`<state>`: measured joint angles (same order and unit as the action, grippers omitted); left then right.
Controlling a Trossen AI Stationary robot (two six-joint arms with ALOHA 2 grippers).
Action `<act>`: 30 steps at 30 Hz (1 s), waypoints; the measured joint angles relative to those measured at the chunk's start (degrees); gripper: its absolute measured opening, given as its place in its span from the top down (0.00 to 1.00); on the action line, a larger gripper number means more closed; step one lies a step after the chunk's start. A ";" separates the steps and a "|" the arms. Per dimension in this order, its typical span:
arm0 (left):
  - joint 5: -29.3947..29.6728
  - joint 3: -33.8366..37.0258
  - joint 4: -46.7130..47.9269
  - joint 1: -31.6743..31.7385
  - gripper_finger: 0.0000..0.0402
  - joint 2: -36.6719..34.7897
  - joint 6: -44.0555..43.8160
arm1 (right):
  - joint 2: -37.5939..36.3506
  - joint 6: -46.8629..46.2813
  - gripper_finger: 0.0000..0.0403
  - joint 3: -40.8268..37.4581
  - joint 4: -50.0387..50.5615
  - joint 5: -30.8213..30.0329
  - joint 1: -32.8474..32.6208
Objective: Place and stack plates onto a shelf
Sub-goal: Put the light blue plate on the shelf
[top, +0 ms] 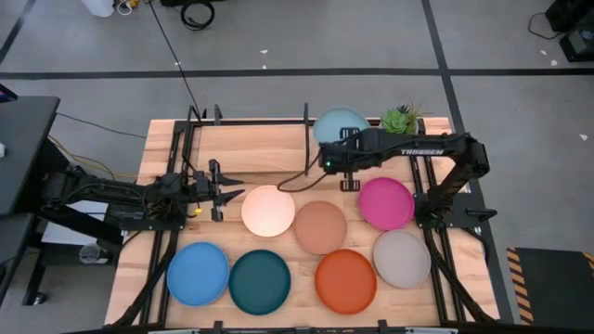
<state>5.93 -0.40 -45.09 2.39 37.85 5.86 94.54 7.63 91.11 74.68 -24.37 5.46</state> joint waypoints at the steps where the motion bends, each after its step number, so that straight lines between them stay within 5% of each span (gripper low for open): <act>1: 0.00 0.00 0.08 0.00 0.71 0.02 -0.19 | 0.00 0.06 0.94 1.23 0.87 0.01 0.30; 21: 0.00 0.00 -0.56 0.00 0.71 0.00 0.02 | 0.01 8.84 0.94 9.92 -4.99 9.76 1.78; 30: 0.01 0.00 -0.87 0.00 0.71 0.02 0.81 | 11.04 17.35 0.94 17.84 -5.52 9.16 -0.07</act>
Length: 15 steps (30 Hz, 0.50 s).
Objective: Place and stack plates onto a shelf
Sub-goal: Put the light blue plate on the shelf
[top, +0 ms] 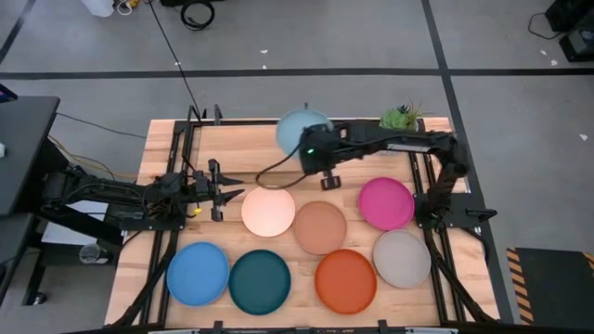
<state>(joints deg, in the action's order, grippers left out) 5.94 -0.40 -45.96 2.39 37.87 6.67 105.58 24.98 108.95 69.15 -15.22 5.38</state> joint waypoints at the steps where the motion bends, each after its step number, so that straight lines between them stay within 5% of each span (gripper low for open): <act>1: 0.02 0.00 0.01 0.00 0.71 0.00 0.01 | 1.72 1.25 0.94 1.83 0.62 -1.13 -0.26; 15: -0.01 0.00 0.11 0.00 0.71 -0.01 0.02 | 18.55 15.20 0.94 22.66 3.50 -0.30 1.09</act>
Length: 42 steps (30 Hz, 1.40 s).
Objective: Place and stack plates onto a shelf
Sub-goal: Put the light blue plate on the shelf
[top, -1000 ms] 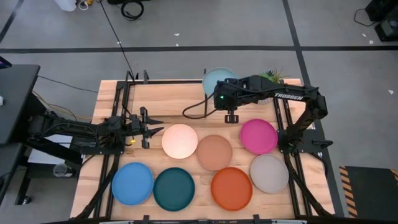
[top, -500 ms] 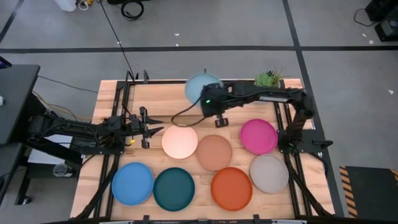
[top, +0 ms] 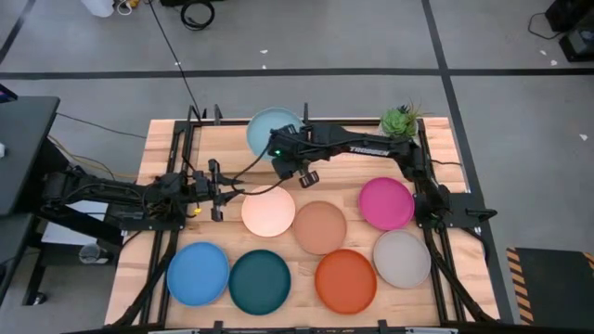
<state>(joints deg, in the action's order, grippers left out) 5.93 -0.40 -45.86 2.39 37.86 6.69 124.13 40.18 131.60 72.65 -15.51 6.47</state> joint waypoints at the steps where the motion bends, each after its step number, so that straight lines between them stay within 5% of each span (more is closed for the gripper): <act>1: 0.00 0.00 0.07 0.00 0.71 -0.02 0.01 | 0.54 0.47 0.94 0.59 -0.09 0.60 0.18; 15: 0.00 0.00 1.05 0.00 0.71 -0.03 0.02 | 4.46 0.56 0.94 1.12 -2.48 10.96 2.82; 42: 3.74 -0.68 5.58 -0.02 0.71 -0.23 0.45 | 12.16 -4.88 0.95 -4.23 -7.70 10.71 7.32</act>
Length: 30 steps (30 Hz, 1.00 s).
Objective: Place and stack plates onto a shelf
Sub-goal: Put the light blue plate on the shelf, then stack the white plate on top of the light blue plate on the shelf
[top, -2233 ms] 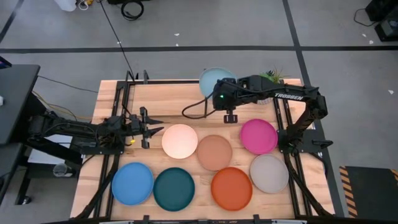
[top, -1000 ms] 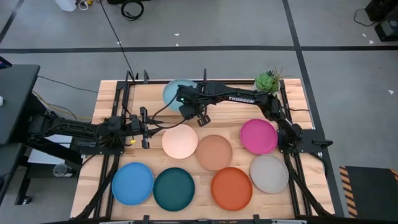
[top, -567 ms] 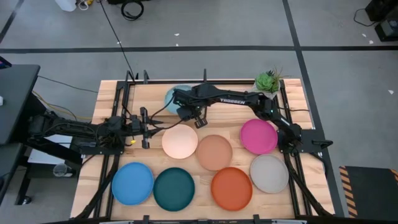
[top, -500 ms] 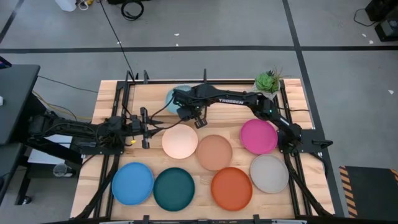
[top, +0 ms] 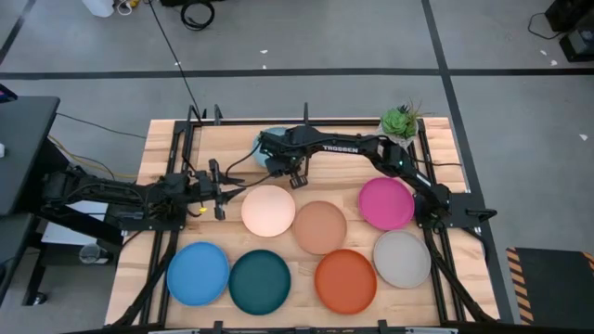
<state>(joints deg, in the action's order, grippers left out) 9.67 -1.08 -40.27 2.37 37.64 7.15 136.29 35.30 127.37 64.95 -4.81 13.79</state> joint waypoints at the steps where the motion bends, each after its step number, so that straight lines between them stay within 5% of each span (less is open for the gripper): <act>1: 0.18 0.00 -0.06 0.00 0.71 -0.01 0.03 | 0.00 -0.40 0.95 -0.29 -0.58 -0.10 0.16; 17: 0.22 -0.11 0.29 0.02 0.71 -0.18 0.16 | 0.00 -1.30 0.82 -0.44 0.46 2.89 0.86; 23: 0.19 -0.14 0.26 0.02 0.71 -0.18 1.43 | 0.00 -1.75 0.72 2.07 4.33 -5.53 -0.43; 30: 0.17 -0.20 1.51 0.00 0.71 -0.18 1.56 | -2.23 -6.61 0.70 6.58 9.06 -6.65 -1.09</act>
<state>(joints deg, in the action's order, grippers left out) 9.85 -1.28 -38.77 2.37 37.45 8.71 134.07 28.69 133.95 74.02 -11.46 12.70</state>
